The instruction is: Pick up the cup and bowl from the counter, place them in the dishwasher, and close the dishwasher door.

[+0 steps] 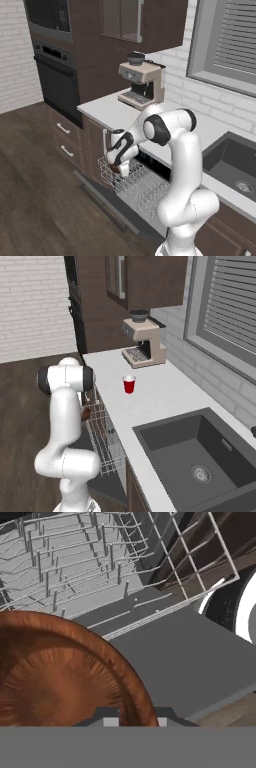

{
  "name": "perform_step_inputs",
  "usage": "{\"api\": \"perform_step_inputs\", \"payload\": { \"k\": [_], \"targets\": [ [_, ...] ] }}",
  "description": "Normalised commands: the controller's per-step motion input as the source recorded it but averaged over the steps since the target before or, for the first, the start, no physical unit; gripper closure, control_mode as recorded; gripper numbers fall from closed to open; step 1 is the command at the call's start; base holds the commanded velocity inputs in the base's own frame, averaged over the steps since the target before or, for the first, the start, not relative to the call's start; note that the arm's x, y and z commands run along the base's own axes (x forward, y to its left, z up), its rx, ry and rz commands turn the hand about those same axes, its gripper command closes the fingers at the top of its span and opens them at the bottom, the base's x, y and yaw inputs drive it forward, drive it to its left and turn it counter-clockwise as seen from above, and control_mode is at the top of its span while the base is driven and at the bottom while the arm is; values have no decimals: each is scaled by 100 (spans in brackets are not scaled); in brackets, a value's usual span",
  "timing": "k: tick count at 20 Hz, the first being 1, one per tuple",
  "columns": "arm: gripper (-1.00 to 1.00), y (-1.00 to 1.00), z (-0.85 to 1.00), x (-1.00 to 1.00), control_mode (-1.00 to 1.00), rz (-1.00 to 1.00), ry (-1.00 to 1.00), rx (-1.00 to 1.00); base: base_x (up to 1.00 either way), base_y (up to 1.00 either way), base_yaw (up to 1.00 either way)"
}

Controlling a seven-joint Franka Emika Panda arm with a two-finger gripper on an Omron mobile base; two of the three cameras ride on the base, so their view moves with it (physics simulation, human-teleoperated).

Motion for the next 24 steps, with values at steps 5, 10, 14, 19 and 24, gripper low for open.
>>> {"api": "perform_step_inputs", "payload": {
  "k": [5,10,14,19,24],
  "targets": [
    [100,-3,-49,33,-100,0,0,-1,0,0,0],
    [100,-7,-32,45,-100,0,-3,0,0,0,0],
    [100,-11,-23,43,-100,0,-8,-2,0,0,0],
    [100,-19,-39,46,-100,0,-3,-1,0,0,0],
    [100,-14,-41,40,-100,0,-1,-3,0,0,0]
  ]
}}
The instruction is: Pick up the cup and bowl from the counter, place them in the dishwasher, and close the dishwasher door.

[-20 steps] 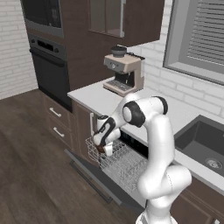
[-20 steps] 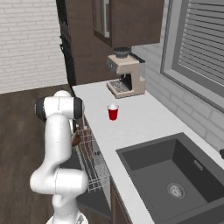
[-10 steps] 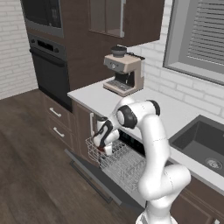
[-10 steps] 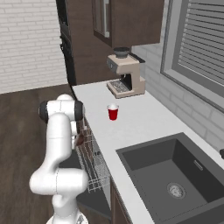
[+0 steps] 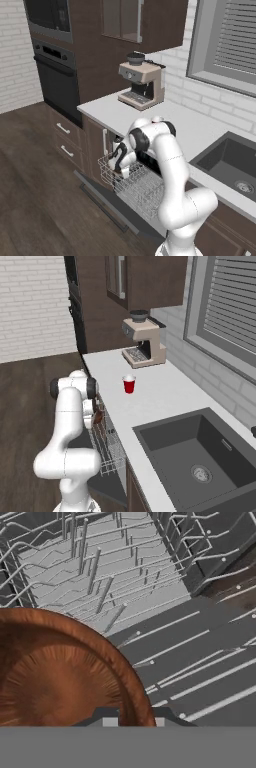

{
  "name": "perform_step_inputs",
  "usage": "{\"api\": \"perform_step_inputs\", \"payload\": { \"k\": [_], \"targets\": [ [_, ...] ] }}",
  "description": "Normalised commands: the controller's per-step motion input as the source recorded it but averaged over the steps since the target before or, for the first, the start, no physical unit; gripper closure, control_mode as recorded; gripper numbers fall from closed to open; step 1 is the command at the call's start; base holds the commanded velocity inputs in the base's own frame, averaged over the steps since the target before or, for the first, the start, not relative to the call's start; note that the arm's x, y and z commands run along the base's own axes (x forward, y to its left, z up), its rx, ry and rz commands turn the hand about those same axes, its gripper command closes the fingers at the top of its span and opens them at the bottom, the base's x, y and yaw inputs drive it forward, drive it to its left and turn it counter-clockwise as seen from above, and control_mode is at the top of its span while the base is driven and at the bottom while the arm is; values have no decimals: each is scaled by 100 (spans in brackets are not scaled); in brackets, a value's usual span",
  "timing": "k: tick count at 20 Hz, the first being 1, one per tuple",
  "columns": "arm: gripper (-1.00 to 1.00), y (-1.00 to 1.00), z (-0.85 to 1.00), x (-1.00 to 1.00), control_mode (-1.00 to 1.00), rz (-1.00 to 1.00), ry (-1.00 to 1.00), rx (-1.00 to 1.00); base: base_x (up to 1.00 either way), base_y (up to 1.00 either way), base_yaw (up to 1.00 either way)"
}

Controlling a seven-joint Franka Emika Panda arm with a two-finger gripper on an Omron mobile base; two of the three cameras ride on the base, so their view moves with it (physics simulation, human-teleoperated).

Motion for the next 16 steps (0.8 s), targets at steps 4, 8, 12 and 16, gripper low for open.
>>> {"api": "perform_step_inputs", "payload": {
  "k": [4,8,12,16],
  "targets": [
    [100,-8,-34,34,-100,0,-1,-4,0,0,0],
    [100,-1,-43,37,-100,0,0,-5,0,0,0],
    [100,0,-42,34,-100,0,0,-5,0,0,0],
    [100,0,-29,20,-100,0,0,-2,0,0,0]
  ]
}}
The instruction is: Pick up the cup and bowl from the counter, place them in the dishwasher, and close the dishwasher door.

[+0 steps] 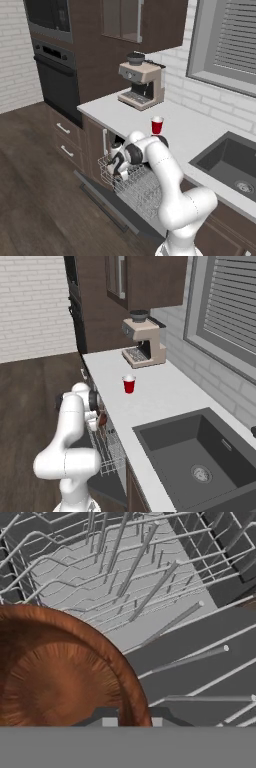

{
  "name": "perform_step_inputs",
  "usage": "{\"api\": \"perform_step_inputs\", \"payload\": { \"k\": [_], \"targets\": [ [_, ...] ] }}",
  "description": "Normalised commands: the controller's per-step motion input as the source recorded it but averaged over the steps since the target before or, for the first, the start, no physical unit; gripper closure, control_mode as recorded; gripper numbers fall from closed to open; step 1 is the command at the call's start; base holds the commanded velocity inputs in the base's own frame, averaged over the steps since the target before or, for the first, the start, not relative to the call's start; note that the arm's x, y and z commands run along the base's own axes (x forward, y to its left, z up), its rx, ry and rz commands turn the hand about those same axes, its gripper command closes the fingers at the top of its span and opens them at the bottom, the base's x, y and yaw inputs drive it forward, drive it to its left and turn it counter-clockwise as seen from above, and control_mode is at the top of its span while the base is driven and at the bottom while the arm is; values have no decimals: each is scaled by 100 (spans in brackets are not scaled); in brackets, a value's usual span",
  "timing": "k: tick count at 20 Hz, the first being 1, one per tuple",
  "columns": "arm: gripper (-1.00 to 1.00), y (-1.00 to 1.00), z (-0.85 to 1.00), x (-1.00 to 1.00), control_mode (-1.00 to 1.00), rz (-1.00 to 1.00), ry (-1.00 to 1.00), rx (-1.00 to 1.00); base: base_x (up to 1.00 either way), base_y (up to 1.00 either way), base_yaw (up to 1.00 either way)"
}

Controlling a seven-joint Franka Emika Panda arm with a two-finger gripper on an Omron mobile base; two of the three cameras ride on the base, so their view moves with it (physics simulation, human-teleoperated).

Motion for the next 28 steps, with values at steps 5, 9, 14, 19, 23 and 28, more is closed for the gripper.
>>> {"api": "perform_step_inputs", "payload": {
  "k": [5,9,14,19,23,28],
  "targets": [
    [100,-1,-27,12,-100,0,0,0,0,0,0],
    [100,-14,-26,30,-100,0,0,0,0,0,0],
    [100,-15,-29,36,-100,0,0,0,0,0,0],
    [100,-2,-43,40,-100,0,0,-1,0,0,0],
    [100,0,-66,30,-100,2,3,-4,0,0,0],
    [-100,16,-68,2,-100,4,2,-6,0,0,0]
  ]
}}
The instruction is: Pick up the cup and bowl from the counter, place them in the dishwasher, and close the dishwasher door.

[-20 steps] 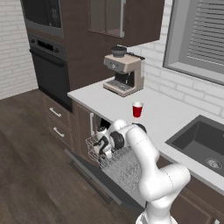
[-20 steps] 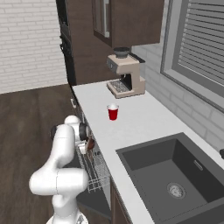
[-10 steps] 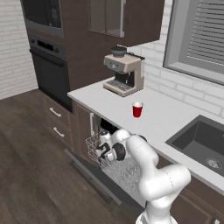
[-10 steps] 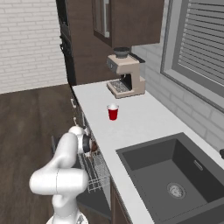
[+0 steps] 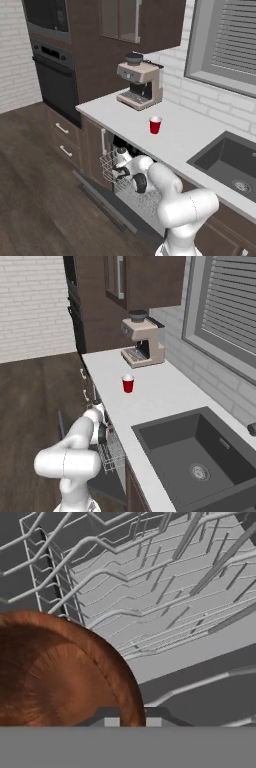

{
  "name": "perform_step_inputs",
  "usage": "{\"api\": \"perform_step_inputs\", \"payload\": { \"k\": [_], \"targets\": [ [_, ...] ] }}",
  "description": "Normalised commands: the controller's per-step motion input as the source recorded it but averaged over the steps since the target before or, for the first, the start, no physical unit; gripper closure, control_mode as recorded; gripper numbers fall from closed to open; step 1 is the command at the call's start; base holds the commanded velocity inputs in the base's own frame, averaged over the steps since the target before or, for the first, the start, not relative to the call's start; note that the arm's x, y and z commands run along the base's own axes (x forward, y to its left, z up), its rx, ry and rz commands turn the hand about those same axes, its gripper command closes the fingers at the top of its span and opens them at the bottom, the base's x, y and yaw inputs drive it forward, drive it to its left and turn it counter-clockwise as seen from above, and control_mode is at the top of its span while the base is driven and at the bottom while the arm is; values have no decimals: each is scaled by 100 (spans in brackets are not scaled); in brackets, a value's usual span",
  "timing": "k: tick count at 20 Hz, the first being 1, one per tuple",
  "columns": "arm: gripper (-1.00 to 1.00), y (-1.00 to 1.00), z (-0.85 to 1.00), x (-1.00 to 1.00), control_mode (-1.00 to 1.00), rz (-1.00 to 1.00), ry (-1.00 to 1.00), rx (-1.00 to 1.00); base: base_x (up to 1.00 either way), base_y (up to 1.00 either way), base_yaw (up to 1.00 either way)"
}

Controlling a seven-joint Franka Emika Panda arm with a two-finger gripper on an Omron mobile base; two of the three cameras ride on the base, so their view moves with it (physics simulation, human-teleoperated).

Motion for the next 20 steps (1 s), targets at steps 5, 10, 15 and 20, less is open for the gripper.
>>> {"api": "perform_step_inputs", "payload": {
  "k": [5,10,15,20],
  "targets": [
    [-100,92,-93,-89,-100,12,5,-4,0,0,0],
    [-100,100,-62,-94,-100,12,18,0,0,0,0],
    [-100,40,47,-51,-100,1,3,-1,0,0,0],
    [-100,2,89,-49,-100,0,-1,-1,0,0,0]
  ]
}}
